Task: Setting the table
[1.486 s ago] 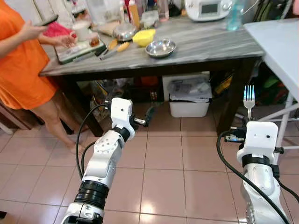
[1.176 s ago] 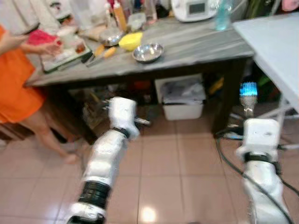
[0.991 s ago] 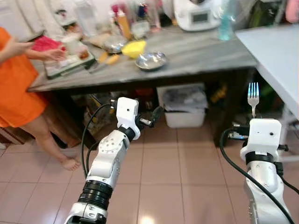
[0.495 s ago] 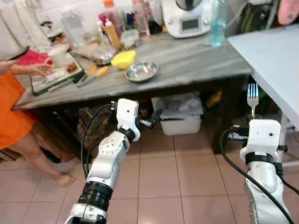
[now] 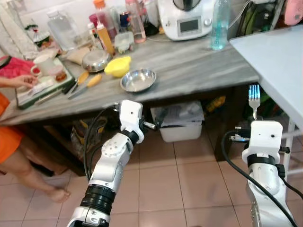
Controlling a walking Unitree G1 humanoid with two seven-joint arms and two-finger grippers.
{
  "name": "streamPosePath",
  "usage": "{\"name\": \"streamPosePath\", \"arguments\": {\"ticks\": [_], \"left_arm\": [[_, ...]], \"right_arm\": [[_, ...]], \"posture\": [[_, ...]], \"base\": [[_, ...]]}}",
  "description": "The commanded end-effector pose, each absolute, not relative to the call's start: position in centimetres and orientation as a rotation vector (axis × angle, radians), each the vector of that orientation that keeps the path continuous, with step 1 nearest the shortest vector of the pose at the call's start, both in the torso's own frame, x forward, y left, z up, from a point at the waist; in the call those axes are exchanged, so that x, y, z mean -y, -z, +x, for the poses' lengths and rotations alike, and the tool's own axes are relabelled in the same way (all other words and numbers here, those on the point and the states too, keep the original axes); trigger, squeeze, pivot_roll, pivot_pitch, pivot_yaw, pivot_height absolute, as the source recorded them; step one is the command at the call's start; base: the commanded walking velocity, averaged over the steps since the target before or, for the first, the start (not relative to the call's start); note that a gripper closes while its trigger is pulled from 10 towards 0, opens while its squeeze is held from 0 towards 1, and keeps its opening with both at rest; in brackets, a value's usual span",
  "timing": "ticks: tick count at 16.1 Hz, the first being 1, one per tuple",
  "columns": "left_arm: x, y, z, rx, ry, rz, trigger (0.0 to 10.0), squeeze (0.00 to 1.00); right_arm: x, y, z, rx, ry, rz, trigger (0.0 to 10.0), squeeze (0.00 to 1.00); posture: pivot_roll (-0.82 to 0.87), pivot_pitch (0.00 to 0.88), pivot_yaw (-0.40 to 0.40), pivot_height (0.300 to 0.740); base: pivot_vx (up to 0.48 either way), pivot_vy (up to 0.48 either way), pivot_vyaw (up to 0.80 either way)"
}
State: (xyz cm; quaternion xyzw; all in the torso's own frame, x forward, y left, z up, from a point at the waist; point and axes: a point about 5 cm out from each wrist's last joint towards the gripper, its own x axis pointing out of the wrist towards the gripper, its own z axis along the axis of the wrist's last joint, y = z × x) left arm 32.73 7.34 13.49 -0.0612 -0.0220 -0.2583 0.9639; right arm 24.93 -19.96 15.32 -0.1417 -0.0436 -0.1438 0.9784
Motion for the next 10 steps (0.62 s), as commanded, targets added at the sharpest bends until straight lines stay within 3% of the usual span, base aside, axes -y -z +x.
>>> {"name": "streamPosePath", "arguments": {"ticks": [1,7,10], "left_arm": [[-9.1,-13.5,32.9,0.044,0.464,-0.097,10.0,0.0],[-9.5,-13.7,32.8,0.073,0.417,-0.067,10.0,0.0],[-11.7,-14.0,32.3,0.111,0.296,-0.01,10.0,0.0]], "right_arm": [[18.8,-15.7,25.1,0.111,0.249,-0.265,10.0,0.0],[18.3,-15.8,25.6,0.117,0.195,-0.278,10.0,0.0],[17.1,-15.9,26.6,0.125,0.119,-0.274,10.0,0.0]], "posture": [[-0.24,0.048,0.164,0.74],[-0.22,0.034,0.118,0.74],[-0.17,0.014,0.07,0.74]], "base": [[0.349,0.0,0.0],[0.327,0.0,0.0],[0.0,0.0,0.0]]}}
